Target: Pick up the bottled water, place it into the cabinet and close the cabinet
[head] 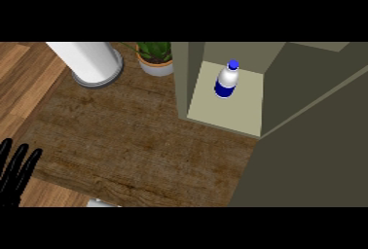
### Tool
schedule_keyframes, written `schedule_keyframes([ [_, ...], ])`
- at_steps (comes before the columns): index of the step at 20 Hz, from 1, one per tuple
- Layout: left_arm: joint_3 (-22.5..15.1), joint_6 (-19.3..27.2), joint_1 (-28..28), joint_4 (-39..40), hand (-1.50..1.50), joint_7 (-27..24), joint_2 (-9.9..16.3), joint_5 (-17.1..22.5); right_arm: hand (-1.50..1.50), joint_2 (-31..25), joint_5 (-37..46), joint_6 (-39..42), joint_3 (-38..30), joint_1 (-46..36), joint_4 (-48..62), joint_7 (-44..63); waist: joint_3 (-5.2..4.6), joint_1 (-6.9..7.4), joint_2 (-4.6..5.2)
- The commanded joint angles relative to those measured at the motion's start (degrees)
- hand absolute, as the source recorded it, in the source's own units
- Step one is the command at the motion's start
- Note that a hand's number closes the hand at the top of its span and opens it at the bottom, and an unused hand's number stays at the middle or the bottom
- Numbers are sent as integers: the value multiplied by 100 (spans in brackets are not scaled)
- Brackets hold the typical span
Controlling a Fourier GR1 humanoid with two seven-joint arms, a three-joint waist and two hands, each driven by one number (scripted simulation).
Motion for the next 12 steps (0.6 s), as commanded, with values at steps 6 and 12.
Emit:
schedule_keyframes([
  [6,144,-146,11,79,-150,33,90,146,150,-90,200,238,730,-907,-33,921,-23,21,-10],
  [12,208,-208,-26,99,-150,85,171,181,150,108,37,127,698,-1289,112,1028,-16,-20,29],
])
